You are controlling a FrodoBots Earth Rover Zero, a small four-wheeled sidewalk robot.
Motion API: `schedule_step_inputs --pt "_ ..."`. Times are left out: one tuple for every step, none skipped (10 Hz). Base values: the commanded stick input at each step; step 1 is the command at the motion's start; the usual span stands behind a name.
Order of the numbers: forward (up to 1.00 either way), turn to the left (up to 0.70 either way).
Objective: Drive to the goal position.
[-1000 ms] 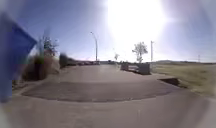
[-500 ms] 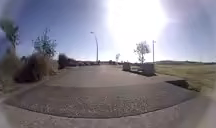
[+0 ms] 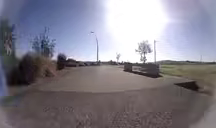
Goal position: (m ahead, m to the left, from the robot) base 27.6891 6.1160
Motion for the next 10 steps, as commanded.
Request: schedule_step_inputs --pt "1.0 0.0" --pt "1.0 0.0" --pt "1.0 0.0" --pt "1.0 0.0" --pt "1.0 0.0" --pt "1.0 0.0" --pt "1.0 0.0" --pt "1.0 0.0" --pt "1.0 0.0" --pt "1.0 0.0"
